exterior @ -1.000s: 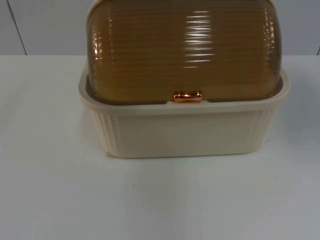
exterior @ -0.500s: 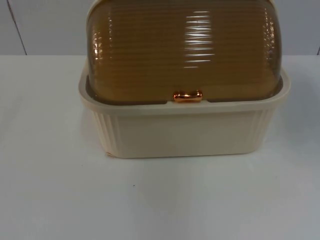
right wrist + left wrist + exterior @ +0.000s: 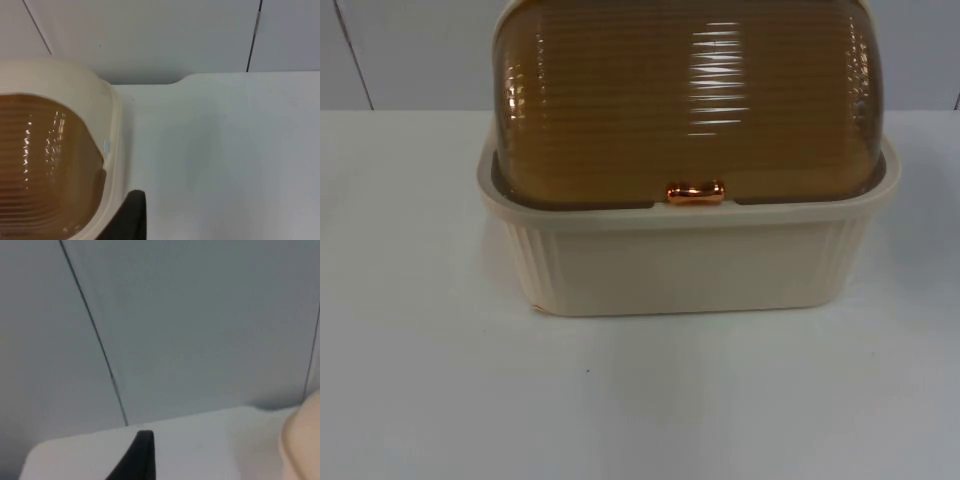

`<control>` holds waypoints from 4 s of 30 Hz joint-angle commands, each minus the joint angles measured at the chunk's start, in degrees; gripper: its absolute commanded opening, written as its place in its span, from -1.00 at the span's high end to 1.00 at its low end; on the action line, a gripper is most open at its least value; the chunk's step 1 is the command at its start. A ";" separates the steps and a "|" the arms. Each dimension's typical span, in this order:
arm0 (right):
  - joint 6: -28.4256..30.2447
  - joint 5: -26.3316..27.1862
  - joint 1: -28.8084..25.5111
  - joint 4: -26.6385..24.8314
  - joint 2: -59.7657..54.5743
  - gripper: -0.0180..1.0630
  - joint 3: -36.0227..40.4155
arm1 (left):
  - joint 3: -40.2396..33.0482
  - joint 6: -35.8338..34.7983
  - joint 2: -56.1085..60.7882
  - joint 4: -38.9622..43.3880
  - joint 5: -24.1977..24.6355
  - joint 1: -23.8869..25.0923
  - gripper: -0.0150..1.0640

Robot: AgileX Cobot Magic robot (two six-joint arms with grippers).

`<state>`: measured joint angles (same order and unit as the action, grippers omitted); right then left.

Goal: Open the box lid with the left hand, place the block into the box with the right hand, then close the box lid with the left hand.

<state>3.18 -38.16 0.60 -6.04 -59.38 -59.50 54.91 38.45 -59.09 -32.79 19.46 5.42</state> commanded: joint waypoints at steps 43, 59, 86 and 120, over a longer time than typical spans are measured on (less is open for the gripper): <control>0.06 -11.60 0.14 -1.67 40.39 -0.97 7.52 | -6.74 -10.49 33.30 5.27 21.13 -1.43 -0.98; 4.76 -23.94 0.14 0.57 54.88 -0.97 10.08 | -6.63 -20.52 48.12 17.51 34.73 -1.43 -0.98; -1.89 -25.02 0.14 7.09 59.38 -0.97 27.66 | -26.52 -32.67 59.09 29.03 42.26 -2.27 -0.98; -4.05 -23.62 1.41 6.96 59.38 -0.97 30.05 | -26.52 -43.84 59.09 34.55 42.18 -16.20 -0.98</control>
<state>-0.44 -62.53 2.15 0.76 -0.19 -29.66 28.65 -4.93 -0.19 1.26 61.81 -10.43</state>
